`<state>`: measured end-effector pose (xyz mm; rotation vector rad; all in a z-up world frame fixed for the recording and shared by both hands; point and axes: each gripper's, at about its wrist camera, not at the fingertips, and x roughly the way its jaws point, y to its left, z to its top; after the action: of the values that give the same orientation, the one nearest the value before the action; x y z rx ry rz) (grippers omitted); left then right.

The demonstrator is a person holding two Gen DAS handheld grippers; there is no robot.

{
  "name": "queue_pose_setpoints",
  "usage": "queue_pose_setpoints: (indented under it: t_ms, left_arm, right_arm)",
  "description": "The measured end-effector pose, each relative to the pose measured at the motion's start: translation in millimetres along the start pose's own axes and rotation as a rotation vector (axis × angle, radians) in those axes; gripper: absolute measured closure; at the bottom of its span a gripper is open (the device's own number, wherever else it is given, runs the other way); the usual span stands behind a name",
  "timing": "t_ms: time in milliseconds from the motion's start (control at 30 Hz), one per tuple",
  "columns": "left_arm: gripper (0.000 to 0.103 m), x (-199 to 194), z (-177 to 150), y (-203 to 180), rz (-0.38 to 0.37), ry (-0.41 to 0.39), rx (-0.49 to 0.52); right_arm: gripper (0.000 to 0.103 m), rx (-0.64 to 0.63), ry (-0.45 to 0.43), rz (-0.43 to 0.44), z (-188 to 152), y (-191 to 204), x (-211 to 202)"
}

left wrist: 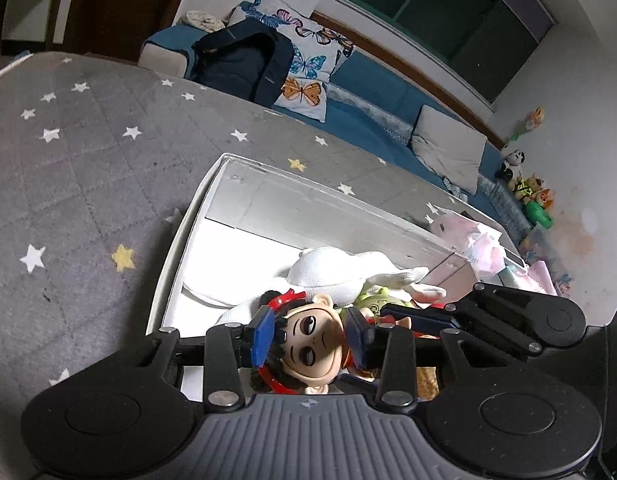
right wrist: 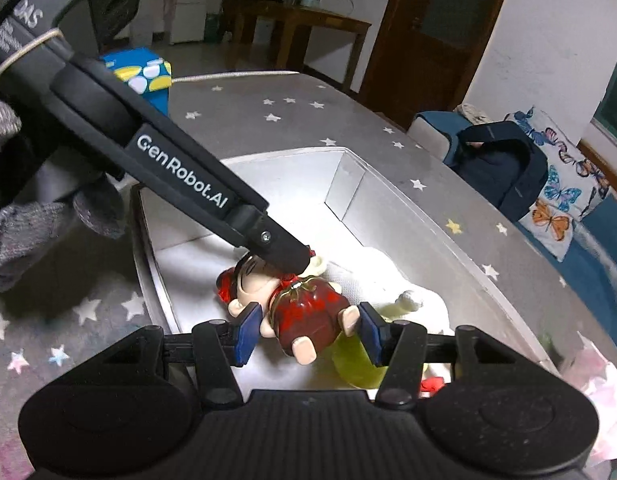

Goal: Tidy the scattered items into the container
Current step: 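Lift the red-dressed doll with both tools over the box and lower it in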

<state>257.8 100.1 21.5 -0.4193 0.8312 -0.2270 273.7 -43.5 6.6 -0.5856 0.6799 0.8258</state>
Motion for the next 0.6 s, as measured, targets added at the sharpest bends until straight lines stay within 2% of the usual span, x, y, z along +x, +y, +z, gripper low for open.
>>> queue_pose_setpoints:
  t_ms: [200,300,600]
  left_arm:
    - [0.062,1,1,0,-0.008,0.012,0.019]
    - [0.060,5,-1,-1,-0.013,0.034,0.028]
    - [0.061,5,-2,-5,-0.003,0.034,0.031]
  right_arm:
    - [0.050,0.029,0.015,0.017,-2,-3,-1]
    - [0.050,0.039,0.007,0.015,-5,-4,-6]
    - [0.050,0.110,-0.042,0.016,-16,-14,-20]
